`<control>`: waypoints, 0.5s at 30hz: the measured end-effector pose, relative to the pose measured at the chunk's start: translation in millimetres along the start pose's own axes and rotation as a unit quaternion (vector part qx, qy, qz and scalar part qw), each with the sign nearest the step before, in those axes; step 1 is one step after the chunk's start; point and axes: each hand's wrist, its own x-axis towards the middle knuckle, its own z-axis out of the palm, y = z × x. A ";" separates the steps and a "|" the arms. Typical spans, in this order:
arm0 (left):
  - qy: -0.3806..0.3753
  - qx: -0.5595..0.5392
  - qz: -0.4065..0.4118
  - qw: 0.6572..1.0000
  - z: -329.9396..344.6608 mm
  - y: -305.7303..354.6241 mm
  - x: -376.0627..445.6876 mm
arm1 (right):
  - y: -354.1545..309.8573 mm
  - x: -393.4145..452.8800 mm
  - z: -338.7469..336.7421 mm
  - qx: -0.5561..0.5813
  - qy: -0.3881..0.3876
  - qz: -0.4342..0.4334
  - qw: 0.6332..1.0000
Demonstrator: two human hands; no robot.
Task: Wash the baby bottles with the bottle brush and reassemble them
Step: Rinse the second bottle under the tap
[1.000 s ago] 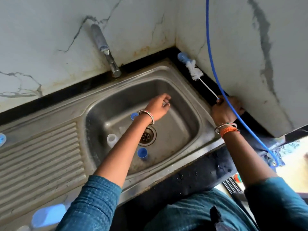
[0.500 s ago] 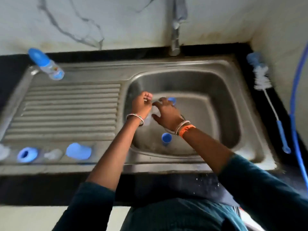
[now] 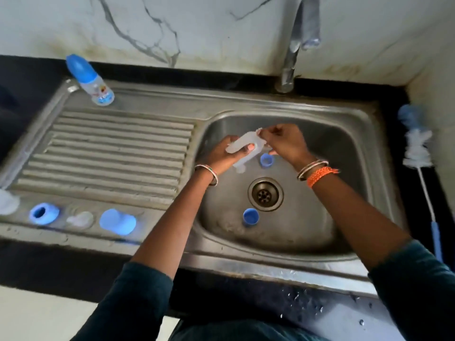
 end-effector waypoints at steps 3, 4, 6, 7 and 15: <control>-0.060 -0.170 -0.033 0.983 8.5 32.5 13.1 | -18.8 23.2 -28.4 0.125 -0.014 0.045 0.991; -0.057 -0.208 -0.035 0.976 10.9 39.6 18.2 | -23.8 37.1 -34.2 0.171 0.002 0.068 0.983; -0.056 -0.245 -0.025 0.968 13.5 54.2 31.3 | -30.0 72.1 -48.8 0.274 0.043 0.137 0.951; -0.056 -0.253 -0.021 0.966 14.0 59.9 35.9 | -28.6 88.0 -54.5 0.314 0.048 0.173 0.932; -0.033 -0.246 -0.028 0.968 15.1 65.4 71.7 | -15.5 146.2 -49.1 0.522 -0.053 0.256 0.812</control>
